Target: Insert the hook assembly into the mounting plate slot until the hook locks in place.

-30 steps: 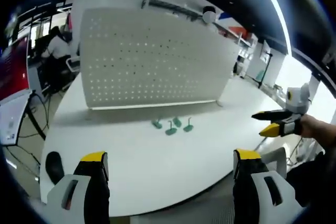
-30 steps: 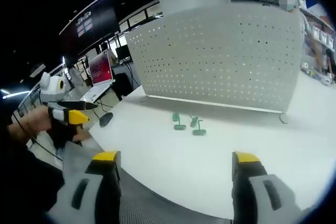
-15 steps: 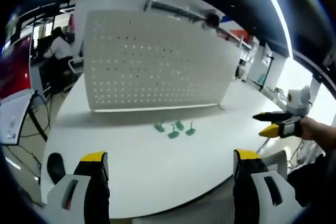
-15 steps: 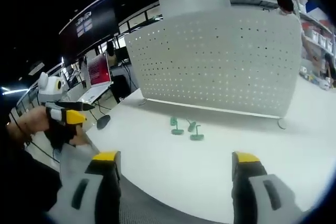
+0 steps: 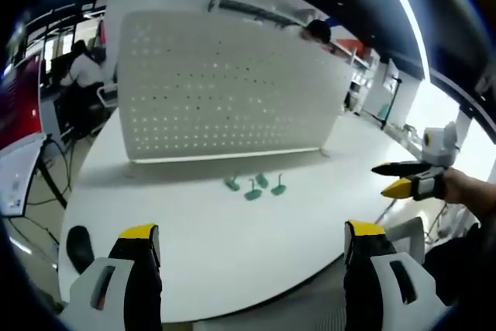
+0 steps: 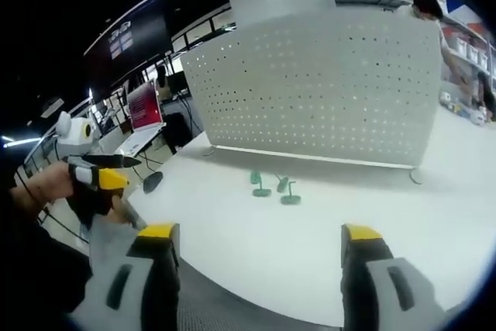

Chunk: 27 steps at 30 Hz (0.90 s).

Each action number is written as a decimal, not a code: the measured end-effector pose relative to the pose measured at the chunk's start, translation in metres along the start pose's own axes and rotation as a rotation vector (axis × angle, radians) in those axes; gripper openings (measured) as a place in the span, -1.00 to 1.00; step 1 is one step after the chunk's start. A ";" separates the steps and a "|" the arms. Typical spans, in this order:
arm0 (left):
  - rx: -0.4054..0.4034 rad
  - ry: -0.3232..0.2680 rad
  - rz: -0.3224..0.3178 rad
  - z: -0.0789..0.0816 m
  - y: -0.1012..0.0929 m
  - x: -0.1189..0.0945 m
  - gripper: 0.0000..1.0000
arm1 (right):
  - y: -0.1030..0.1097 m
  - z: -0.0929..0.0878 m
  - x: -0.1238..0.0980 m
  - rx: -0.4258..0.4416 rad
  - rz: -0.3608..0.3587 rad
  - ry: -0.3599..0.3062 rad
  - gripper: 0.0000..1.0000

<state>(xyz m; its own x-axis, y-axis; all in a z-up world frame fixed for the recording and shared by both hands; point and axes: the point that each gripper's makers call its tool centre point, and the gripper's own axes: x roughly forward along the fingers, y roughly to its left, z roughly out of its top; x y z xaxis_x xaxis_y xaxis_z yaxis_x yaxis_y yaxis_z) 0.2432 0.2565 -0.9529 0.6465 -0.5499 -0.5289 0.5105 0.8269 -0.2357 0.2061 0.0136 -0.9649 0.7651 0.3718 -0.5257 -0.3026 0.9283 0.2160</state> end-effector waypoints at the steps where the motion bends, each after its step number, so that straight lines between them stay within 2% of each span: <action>1: 0.001 0.000 -0.002 0.000 -0.001 0.000 1.00 | -0.001 -0.001 0.000 0.001 -0.002 0.001 0.65; 9: 0.000 0.010 -0.003 -0.002 0.000 0.001 1.00 | -0.003 -0.004 0.000 0.012 -0.007 0.008 0.65; 13: 0.005 0.015 -0.006 -0.002 -0.001 0.001 1.00 | -0.005 -0.005 0.001 0.005 -0.019 0.008 0.72; 20: 0.004 0.025 -0.002 -0.004 0.001 0.001 1.00 | -0.007 -0.005 0.002 0.012 -0.015 0.013 0.69; 27: 0.000 0.032 0.003 -0.005 0.005 0.001 1.00 | -0.005 -0.014 0.014 0.033 0.007 0.038 0.66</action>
<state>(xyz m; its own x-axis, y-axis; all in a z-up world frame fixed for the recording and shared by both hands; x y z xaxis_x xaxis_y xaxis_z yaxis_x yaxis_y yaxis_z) 0.2438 0.2607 -0.9587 0.6293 -0.5434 -0.5557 0.5090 0.8285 -0.2337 0.2103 0.0144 -0.9850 0.7407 0.3785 -0.5551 -0.2883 0.9253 0.2463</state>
